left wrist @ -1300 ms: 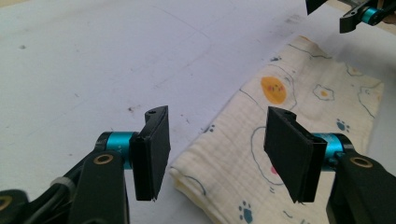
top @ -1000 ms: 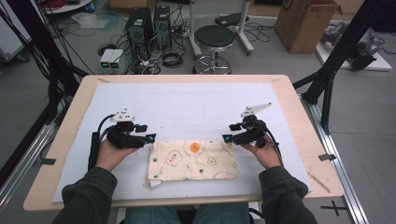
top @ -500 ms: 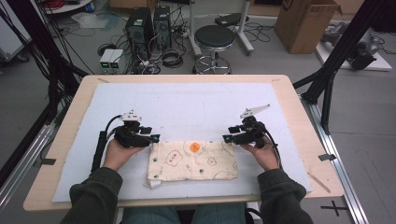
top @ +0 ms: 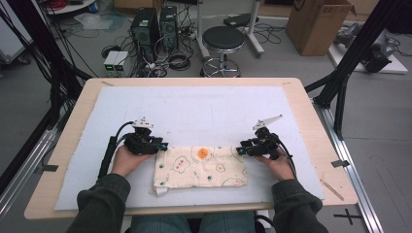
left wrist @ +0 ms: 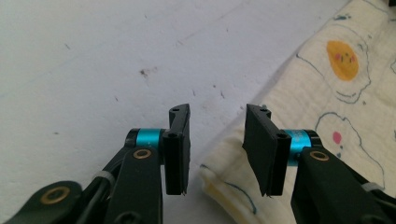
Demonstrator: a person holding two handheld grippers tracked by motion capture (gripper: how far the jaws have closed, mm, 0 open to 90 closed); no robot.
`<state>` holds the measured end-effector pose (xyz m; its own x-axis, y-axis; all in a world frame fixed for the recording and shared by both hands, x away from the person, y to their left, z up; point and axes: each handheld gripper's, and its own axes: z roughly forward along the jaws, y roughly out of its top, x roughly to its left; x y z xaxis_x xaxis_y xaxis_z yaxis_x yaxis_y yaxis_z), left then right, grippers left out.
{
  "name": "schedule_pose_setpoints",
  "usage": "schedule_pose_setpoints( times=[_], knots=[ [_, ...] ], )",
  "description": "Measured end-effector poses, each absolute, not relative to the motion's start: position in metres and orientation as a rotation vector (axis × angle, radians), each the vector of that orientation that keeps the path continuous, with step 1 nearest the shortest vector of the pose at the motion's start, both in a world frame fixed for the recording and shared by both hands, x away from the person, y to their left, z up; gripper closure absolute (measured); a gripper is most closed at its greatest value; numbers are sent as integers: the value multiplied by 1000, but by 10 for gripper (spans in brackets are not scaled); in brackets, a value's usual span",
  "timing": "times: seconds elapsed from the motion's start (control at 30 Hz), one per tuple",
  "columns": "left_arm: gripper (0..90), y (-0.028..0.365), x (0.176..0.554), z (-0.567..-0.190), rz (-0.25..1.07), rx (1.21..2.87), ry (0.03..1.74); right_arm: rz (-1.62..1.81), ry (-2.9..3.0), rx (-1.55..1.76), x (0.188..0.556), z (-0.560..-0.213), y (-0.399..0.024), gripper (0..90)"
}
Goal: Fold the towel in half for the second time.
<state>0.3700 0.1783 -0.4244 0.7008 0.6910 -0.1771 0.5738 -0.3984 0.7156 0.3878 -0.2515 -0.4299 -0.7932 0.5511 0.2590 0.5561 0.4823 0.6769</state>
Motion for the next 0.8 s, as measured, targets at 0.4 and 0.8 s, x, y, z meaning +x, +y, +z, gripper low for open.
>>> schedule_pose_setpoints(
  times=[0.4, 0.8],
  knots=[
    [726, 176, 373, -433, 115, 2172, 964, -1210, -2675, -998, 395, -438, -244, 632],
    [846, 179, 372, -428, 181, 2175, 964, -1144, -2708, -971, 393, -434, -241, 835]
  ],
)
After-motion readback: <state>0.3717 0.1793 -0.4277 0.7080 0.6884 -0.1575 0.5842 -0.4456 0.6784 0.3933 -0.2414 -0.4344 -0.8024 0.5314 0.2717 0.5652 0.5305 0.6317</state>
